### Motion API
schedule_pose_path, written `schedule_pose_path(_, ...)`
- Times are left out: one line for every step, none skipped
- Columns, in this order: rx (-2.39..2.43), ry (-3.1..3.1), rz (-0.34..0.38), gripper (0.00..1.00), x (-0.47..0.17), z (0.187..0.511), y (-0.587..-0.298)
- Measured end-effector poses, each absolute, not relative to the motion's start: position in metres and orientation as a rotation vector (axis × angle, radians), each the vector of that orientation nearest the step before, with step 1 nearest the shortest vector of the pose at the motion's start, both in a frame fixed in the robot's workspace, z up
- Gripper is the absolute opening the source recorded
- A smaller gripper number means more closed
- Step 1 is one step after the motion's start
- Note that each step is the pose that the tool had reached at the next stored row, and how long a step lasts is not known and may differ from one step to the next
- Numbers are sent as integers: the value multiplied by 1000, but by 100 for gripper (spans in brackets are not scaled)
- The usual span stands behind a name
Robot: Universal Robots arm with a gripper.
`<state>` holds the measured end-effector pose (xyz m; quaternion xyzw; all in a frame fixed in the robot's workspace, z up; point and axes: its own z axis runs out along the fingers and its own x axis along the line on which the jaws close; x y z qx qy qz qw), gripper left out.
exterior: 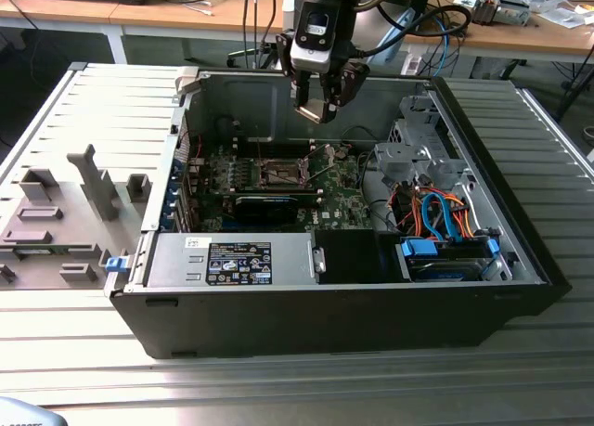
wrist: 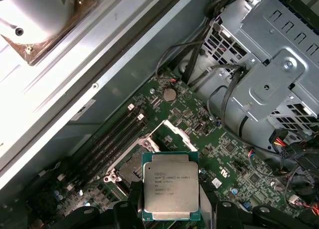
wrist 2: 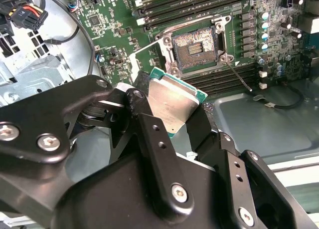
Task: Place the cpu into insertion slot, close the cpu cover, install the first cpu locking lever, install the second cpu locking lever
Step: 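Place the cpu into insertion slot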
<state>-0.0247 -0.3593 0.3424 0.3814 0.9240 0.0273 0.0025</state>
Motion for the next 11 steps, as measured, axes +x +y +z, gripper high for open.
schedule_pose_path(1198,2898,86,54,-25,342,-359)
schedule_pose_path(1200,2897,86,54,-25,342,-359)
schedule_pose_path(1201,2896,86,54,-25,342,-359)
schedule_pose_path(1202,2895,85,54,-25,342,-359)
schedule_pose_path(1204,2895,86,54,-25,342,-359)
schedule_pose_path(1205,2894,86,54,-25,342,-359)
schedule_pose_path(1206,2894,86,54,-25,342,-359)
schedule_pose_path(1209,2893,86,54,-25,342,-359)
schedule_pose_path(1210,2892,86,54,-25,342,-359)
schedule_pose_path(1211,2892,86,54,-25,342,-359)
schedule_pose_path(1213,2891,86,54,-25,342,-359)
